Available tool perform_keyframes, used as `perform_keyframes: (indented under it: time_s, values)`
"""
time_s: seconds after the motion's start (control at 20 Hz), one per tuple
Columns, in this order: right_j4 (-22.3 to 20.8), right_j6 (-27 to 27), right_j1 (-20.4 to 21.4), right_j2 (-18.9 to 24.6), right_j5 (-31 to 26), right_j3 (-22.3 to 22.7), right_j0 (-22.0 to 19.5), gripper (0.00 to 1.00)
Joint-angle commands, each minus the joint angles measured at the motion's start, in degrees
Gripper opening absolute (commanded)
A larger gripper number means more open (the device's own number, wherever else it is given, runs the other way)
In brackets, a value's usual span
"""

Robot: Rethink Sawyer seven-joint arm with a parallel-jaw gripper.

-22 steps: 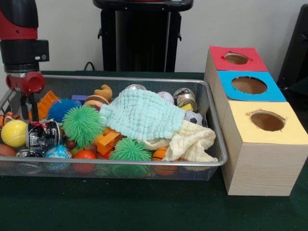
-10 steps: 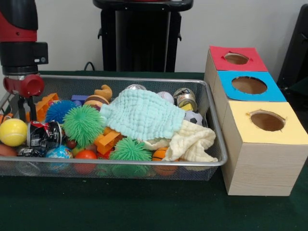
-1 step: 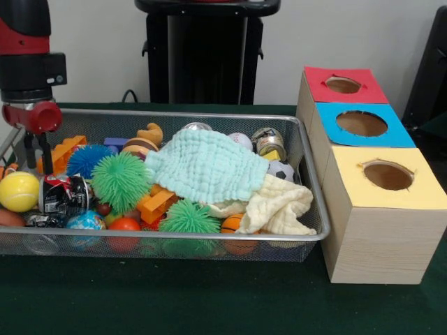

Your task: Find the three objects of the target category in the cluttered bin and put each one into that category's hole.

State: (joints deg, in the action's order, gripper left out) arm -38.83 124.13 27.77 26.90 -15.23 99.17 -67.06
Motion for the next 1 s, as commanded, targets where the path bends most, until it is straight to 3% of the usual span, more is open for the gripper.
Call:
perform_keyframes:
  time_s: [0.05,0.25,0.45,0.75,1.0]
  values:
    - [1.8,-7.2,4.3,-1.8,-14.1,4.8,1.1,1.0]
    - [3.4,-6.3,6.4,-1.2,-17.8,6.5,0.9,1.0]
    - [3.4,-4.4,7.0,-1.3,-17.9,8.1,0.6,1.0]
    - [1.1,0.0,5.9,-0.8,-9.6,9.1,1.4,1.0]
    - [0.9,0.0,6.9,-0.2,-7.7,7.3,1.4,1.0]
